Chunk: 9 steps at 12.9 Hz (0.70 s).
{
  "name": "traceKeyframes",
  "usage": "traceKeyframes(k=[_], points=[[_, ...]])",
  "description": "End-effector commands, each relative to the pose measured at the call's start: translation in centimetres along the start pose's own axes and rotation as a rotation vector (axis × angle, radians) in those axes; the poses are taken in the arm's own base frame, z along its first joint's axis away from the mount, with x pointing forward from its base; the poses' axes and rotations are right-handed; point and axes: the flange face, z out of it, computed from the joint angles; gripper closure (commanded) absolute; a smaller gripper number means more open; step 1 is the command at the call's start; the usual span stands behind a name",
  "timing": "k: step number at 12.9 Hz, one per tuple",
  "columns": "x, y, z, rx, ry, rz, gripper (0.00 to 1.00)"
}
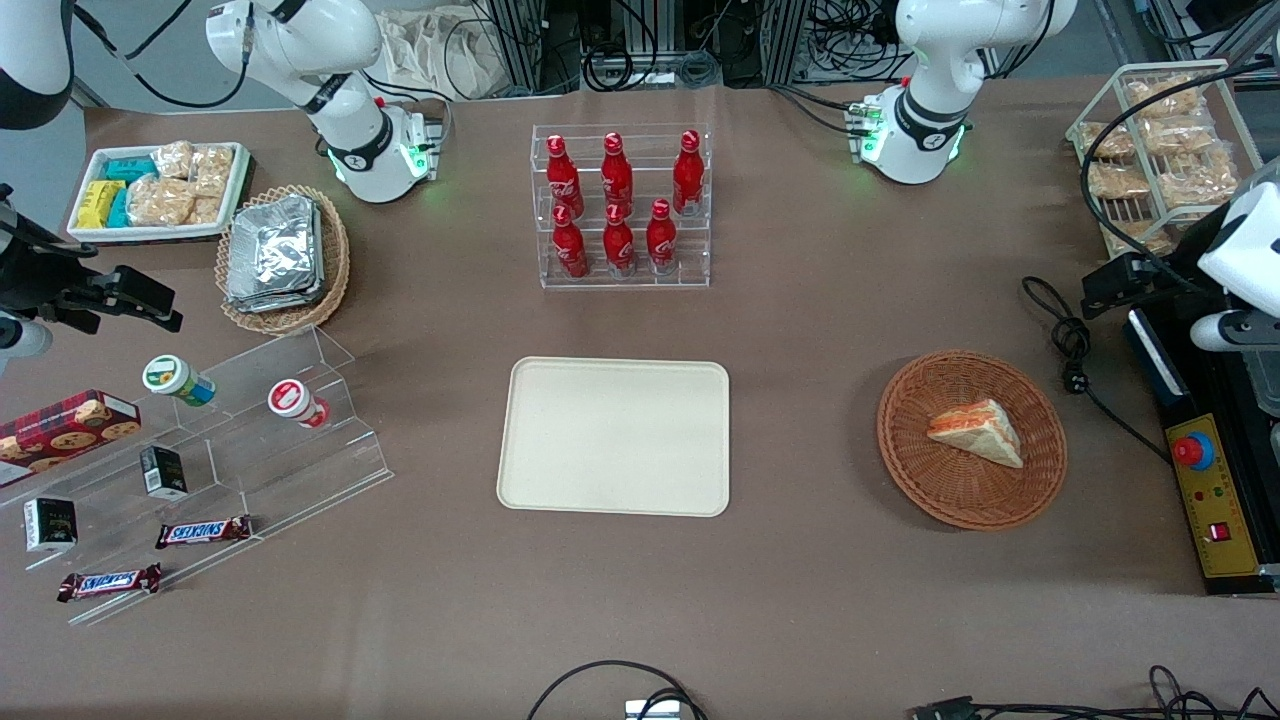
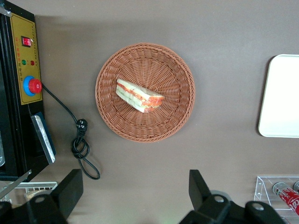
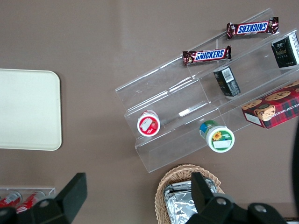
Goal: Place sandwich from basket to tray
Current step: 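Move the left gripper toward the wicker basket holding the sandwich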
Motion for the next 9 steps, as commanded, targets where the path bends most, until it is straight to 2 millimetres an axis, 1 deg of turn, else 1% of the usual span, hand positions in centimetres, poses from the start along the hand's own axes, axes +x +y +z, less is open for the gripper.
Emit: traceKeyframes(k=[1, 3, 5, 8, 9], points=[[-0.1, 0.2, -0.1, -0.009, 0.004, 0.016, 0.00], [-0.1, -0.3, 0.4, -0.010, -0.008, 0.010, 0.00], [0.2, -0.4, 1.1, -0.017, -0.023, -0.047, 0.00], [0.6, -0.6, 4.4, -0.008, -0.045, -0.188, 0.00], [0.9, -0.7, 6.0, -0.010, -0.038, -0.293, 0.00]])
